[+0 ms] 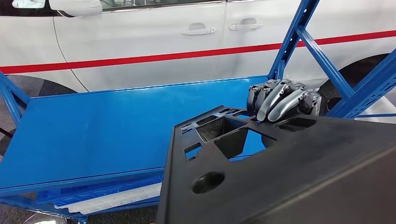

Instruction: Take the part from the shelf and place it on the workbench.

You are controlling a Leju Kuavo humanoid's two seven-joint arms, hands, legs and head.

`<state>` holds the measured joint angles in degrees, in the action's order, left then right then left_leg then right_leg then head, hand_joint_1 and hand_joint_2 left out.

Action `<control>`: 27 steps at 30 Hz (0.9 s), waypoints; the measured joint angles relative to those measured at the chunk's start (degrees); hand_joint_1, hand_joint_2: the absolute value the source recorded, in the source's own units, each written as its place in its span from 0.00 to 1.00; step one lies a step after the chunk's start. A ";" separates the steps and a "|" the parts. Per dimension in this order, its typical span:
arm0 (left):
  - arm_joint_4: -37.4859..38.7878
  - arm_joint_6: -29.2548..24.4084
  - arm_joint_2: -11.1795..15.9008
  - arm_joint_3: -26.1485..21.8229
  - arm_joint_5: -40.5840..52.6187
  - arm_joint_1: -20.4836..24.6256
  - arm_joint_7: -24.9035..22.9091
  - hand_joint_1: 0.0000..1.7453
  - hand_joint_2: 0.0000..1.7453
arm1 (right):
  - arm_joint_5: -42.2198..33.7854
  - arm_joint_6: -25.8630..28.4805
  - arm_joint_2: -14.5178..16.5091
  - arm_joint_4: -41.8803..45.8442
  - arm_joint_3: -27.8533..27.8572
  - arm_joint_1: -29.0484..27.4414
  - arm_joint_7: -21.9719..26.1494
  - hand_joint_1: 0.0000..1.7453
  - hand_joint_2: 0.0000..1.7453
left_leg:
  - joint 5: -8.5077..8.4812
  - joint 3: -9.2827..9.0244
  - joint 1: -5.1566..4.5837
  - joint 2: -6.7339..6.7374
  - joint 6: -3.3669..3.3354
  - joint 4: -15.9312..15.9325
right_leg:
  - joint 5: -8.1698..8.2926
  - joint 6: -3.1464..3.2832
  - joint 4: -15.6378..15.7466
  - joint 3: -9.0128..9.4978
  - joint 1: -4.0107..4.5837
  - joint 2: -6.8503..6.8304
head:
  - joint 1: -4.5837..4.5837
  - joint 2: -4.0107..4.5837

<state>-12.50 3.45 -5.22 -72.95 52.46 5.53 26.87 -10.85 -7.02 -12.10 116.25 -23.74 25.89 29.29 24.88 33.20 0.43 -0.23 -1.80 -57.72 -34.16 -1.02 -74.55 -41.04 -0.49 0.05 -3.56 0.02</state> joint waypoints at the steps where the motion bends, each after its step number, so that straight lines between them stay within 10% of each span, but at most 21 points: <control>1: 0.01 0.08 0.00 -0.07 -0.20 0.00 -0.21 0.00 1.00 | -0.19 0.17 -0.29 -0.33 -0.31 -0.03 0.12 0.96 1.00 | -0.03 0.14 0.01 -0.03 0.03 -0.12 | 0.76 -0.11 0.39 0.35 -0.17 -0.01 | 0.00 0.00; 5: 0.09 1.11 -0.05 -0.43 -0.70 0.01 -3.63 0.00 1.00 | -1.79 1.48 -0.82 -1.56 -1.47 -0.08 0.83 0.96 1.00 | -0.07 0.60 -0.12 -0.23 0.75 -0.79 | 6.87 0.10 14.11 7.62 -0.41 0.10 | 0.00 0.00; 9: 0.09 1.26 -0.01 -1.09 -0.67 -0.15 -7.76 0.00 1.00 | -4.08 3.32 -0.89 -2.26 -2.32 -1.28 1.71 0.96 1.00 | -0.47 1.29 -0.06 -0.33 2.20 -0.89 | 8.02 1.43 15.87 7.58 -0.09 0.10 | 0.00 0.00; 15: 0.09 0.95 0.20 -1.51 -0.73 -0.27 -10.40 0.00 1.00 | -6.13 1.97 -0.93 -3.04 -4.08 -2.99 1.95 0.96 1.00 | 10.27 6.05 0.22 -0.18 3.21 -16.09 | 10.61 2.97 16.34 4.80 0.17 -0.47 | 0.00 0.00; 21: 0.09 1.39 0.77 -1.73 -0.71 -0.14 -12.18 0.00 1.00 | -7.93 -1.44 -1.40 -3.28 -4.82 -3.72 2.47 0.96 1.00 | 5.75 -5.75 -0.32 -0.16 1.87 0.10 | 13.15 2.00 15.92 2.38 0.31 -0.53 | -0.01 0.00; 25: 0.09 1.51 0.81 -1.81 -0.72 -0.21 -13.29 0.00 1.00 | -9.66 -3.41 -2.35 -3.32 -4.86 -3.67 2.87 0.96 1.00 | 3.43 -4.79 -0.56 0.00 0.48 0.96 | 13.80 0.59 16.10 1.88 -0.01 -0.44 | -0.01 0.00; 27: 0.09 1.50 0.79 -1.90 -0.74 -0.18 -13.74 0.00 1.00 | -10.70 -4.18 -3.11 -3.33 -4.69 -3.58 2.84 0.96 1.00 | 1.65 -3.39 -0.32 0.26 -0.10 1.43 | 9.21 0.12 12.40 0.38 -0.17 -0.21 | 0.00 0.00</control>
<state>-12.41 4.95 -4.44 -74.84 51.72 5.34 13.13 -21.55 -11.19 -15.21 112.91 -28.43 22.31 32.13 26.54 29.82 0.11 0.03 -1.90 -56.29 -24.95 -0.90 -62.15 -40.66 -0.66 -0.16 -3.56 0.02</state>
